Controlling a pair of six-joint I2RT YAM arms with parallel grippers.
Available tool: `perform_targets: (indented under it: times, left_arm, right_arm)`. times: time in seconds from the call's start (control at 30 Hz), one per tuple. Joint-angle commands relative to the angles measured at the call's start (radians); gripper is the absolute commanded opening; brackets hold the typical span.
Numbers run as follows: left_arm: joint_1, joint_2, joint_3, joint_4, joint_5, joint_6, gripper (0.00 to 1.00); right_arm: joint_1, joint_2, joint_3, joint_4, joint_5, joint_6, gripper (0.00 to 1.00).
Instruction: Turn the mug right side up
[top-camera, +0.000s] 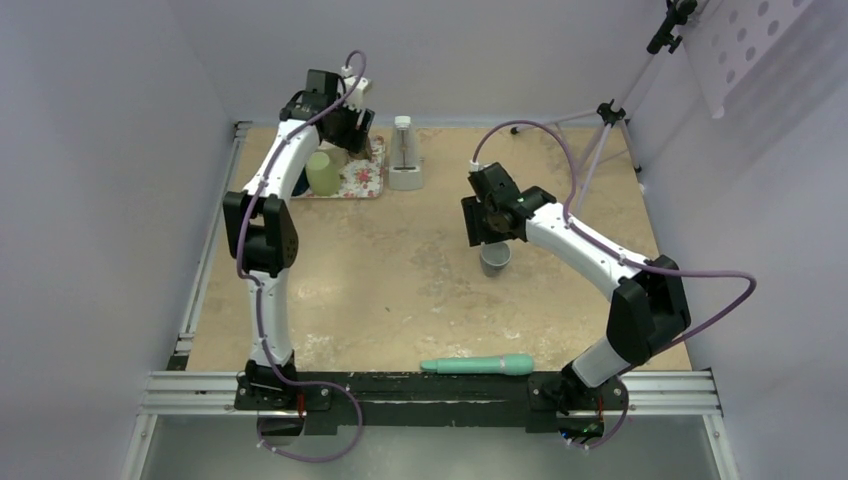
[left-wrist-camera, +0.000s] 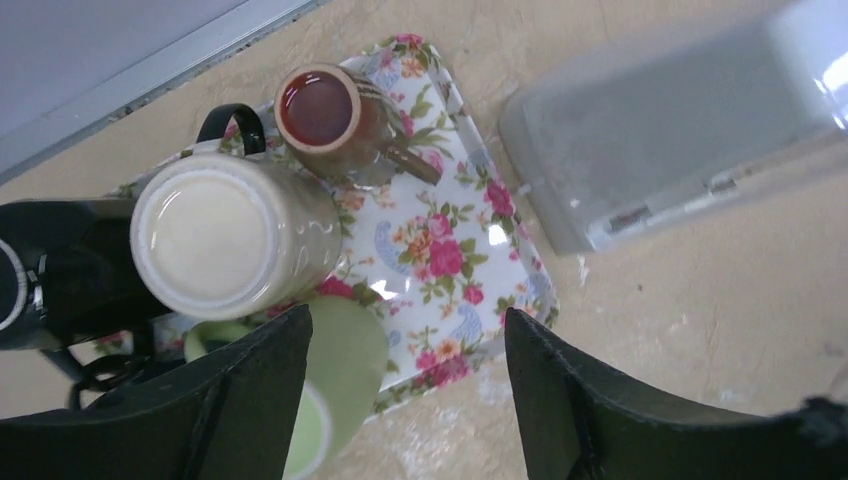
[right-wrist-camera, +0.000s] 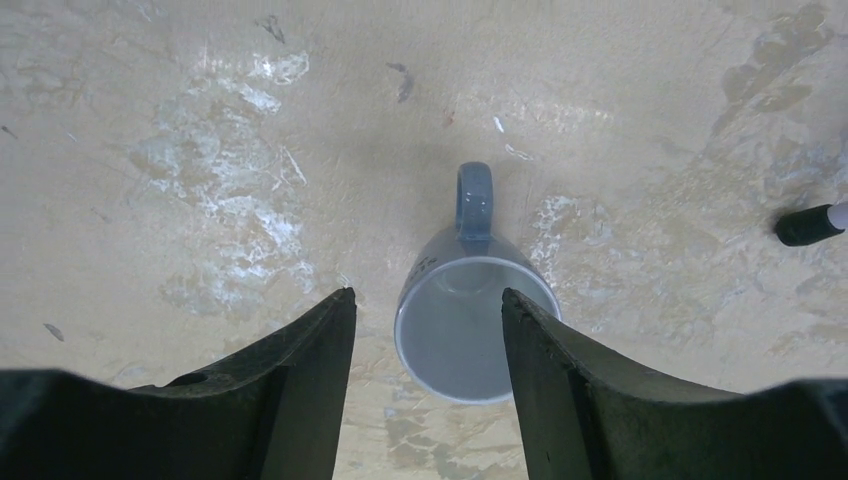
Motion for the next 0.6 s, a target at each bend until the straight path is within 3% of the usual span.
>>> perform_targets:
  times: [0.0,0.2,0.43,0.57]
  left_arm:
    - [-0.028,0.072,0.012,0.193,-0.069,-0.303,0.71]
    - [-0.049,0.232,0.116,0.195,-0.241,-0.363,0.68]
    - [-0.052,0.329,0.275,0.140,-0.183,-0.284,0.67]
    - [-0.051,0.317,0.257,0.172,-0.191,-0.207,0.65]
  right_arm:
    - [0.001,-0.054,0.037,0.044,0.035,0.021,0.57]
    - [0.001,-0.067,0.078,0.050,0.013,-0.015,0.53]
    - [0.002,-0.065,0.158,0.015,0.013,-0.057,0.53]
    - [0.001,-0.062,0.206,-0.005,0.029,-0.080,0.53]
